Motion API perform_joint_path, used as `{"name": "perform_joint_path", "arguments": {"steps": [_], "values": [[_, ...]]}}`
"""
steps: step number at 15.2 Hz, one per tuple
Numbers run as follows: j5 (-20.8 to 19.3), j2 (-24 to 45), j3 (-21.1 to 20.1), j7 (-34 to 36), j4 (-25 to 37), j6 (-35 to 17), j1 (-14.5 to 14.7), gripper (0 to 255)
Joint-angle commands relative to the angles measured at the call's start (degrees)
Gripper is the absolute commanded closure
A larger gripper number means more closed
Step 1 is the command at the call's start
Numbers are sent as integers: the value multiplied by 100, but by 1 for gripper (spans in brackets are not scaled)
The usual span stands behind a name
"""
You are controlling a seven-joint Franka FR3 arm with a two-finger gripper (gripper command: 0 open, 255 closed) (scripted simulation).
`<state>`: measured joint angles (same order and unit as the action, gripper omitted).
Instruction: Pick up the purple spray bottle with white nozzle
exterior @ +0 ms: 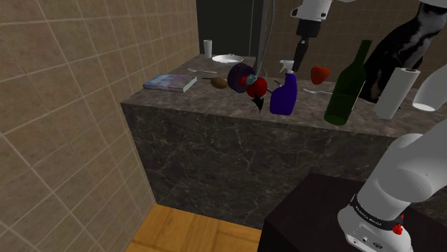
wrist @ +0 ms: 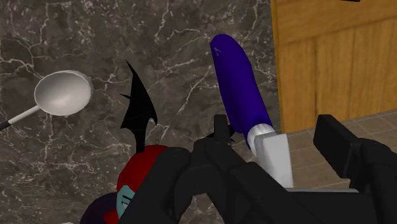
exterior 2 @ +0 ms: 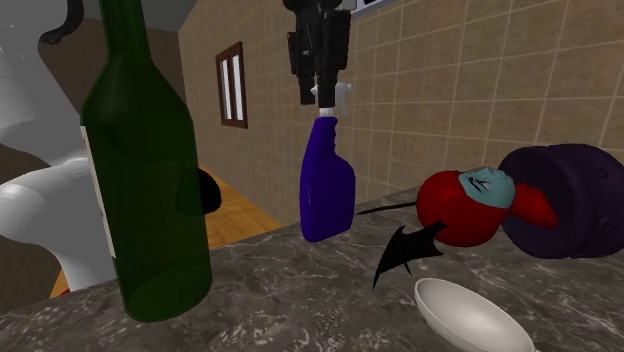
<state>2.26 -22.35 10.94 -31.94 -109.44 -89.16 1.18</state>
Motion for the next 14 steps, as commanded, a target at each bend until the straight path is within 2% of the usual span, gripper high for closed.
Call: {"name": "perform_joint_path", "arguments": {"steps": [1,9,14], "values": [[-1,-6,0,-1,-19,-14,-1,255],[0,7,2,-3,-12,-20,0,255],[23,141,8,13,508,367,14,255]]}}
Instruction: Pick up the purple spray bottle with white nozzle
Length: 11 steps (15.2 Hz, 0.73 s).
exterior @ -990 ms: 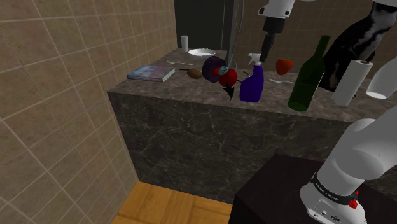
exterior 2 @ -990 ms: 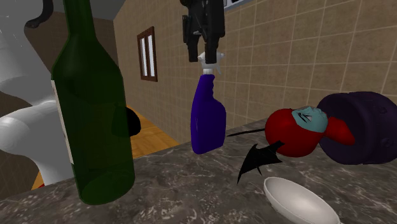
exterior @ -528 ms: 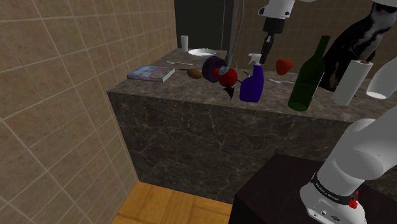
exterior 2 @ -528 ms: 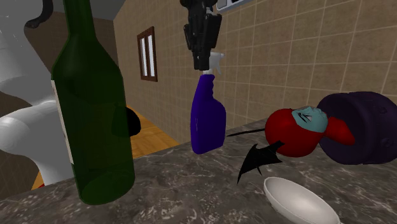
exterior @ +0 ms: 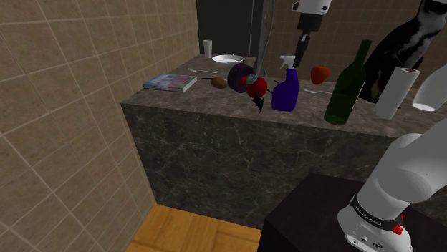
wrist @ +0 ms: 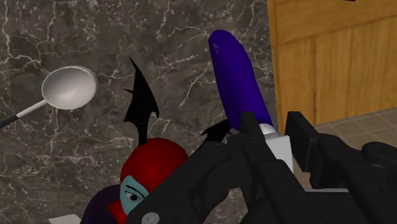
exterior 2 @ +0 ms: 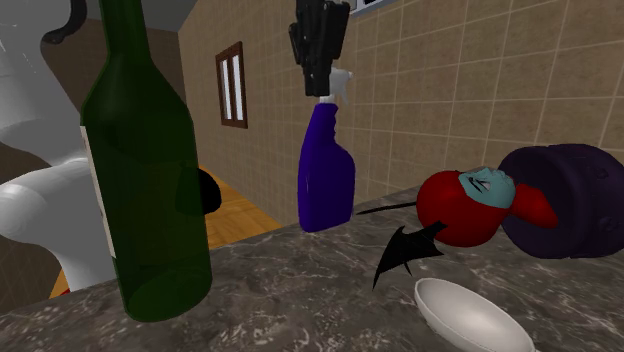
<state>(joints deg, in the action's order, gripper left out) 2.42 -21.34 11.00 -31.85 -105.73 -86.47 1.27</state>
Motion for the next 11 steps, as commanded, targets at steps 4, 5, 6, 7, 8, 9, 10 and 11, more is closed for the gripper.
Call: {"name": "perform_joint_path", "arguments": {"steps": [4,5,6,7,8,9,10,11], "values": [[29,172,11,15,584,414,16,255],[35,209,15,17,700,495,18,255],[42,247,18,19,819,575,21,255],[49,287,22,21,940,657,24,255],[56,328,26,23,1063,739,26,255],[64,371,31,24,1188,822,29,255],[72,416,36,25,1316,906,31,255],[73,422,37,25,1334,918,31,255]]}}
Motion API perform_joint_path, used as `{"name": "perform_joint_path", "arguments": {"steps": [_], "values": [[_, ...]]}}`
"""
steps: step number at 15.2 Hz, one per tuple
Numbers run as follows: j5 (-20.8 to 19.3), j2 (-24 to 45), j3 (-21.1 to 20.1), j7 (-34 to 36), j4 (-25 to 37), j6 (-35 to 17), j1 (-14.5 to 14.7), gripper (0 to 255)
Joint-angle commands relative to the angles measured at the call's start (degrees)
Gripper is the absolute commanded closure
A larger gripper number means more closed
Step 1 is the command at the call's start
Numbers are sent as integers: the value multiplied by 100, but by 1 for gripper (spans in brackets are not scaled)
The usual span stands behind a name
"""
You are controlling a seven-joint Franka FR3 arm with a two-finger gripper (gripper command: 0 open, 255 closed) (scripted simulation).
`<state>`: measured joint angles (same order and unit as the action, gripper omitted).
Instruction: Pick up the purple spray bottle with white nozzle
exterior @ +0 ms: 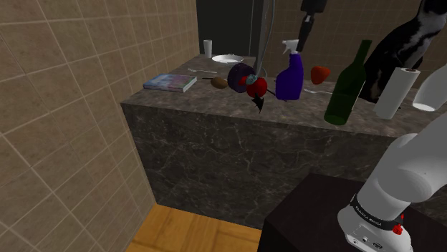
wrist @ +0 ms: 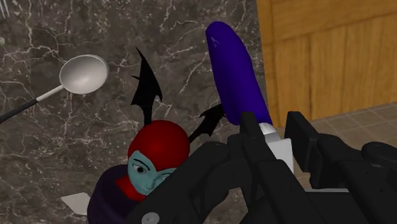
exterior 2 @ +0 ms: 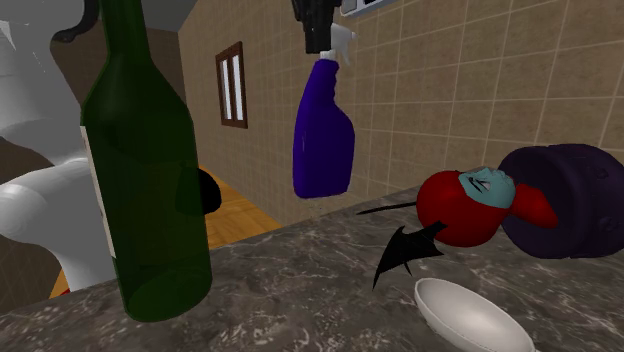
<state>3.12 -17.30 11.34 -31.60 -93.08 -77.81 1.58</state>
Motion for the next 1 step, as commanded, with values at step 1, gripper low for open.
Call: {"name": "perform_joint_path", "arguments": {"steps": [1], "values": [[3,18,3,0,69,53,0,255]]}}
